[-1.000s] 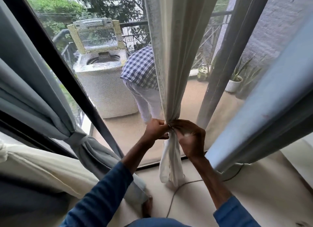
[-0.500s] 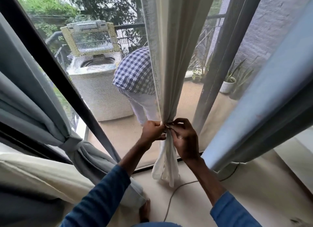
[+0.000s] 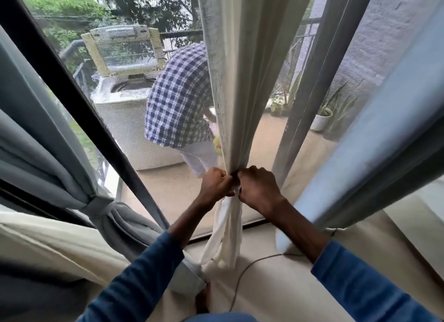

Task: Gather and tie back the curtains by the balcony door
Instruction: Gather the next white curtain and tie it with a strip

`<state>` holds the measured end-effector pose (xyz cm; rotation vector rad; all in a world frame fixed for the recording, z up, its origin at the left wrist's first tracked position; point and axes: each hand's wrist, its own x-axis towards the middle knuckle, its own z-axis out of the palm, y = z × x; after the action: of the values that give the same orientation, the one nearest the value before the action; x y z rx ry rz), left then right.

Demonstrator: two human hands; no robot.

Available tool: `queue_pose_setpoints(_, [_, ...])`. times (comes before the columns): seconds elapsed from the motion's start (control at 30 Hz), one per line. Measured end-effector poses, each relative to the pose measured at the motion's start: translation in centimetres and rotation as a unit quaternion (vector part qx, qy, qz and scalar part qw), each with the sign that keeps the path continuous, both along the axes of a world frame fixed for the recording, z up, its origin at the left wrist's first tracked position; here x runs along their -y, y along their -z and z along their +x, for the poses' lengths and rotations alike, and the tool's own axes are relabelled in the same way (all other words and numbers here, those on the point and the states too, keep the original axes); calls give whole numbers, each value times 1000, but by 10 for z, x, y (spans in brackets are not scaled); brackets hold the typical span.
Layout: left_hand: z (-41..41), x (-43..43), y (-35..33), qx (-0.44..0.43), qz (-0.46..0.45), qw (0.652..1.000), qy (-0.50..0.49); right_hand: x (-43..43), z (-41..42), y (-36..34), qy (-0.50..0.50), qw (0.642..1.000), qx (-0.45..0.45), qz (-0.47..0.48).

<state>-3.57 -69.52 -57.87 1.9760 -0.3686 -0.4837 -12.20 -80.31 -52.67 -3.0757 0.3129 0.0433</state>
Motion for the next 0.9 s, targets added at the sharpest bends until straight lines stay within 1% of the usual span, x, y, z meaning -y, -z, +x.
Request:
queue_pose_setpoints(0.07, [-4,3,0,1,-6,1000,3,1,3,-4,-9,1000,-20,4])
queue_pose_setpoints(0.2, [-12,6,-5,24,15,999,16,3,10,-10,-21,999,-33,-4])
queue_pose_setpoints(0.27, [-9,4,-4,4,-1,1000,-3,6,9,-8,-27,999,-24,7])
queue_pose_setpoints(0.3, [-7,3,-2,-21,-21,999,-21,8,7,-5,-25,999,-14,29])
queue_pose_setpoints(0.37, [-2,1,-2,-68,-67,995,-34,13,2,-1,-17,995,45,93])
queue_pose_setpoints(0.43, [0,2,-5,-83,-77,993,-44,13,-3,4,-3,972,158,173])
queue_pose_setpoints(0.47, [0,3,-6,-83,-78,992,-46,13,-4,5,15,960,199,199])
queue_pose_setpoints(0.53, [-1,6,-9,-96,-77,991,-46,12,-3,6,58,948,226,214])
queue_pose_setpoints(0.6, [1,8,-10,-110,-60,991,-37,13,-1,9,65,946,218,230])
queue_pose_setpoints(0.73, [5,12,-15,-149,-42,988,10,14,0,11,34,953,170,247])
queue_pose_setpoints(0.83, [6,11,-21,-174,-50,982,44,14,0,10,59,975,113,181])
queue_pose_setpoints(0.9, [4,11,-27,-189,-53,979,60,13,0,11,73,983,85,144])
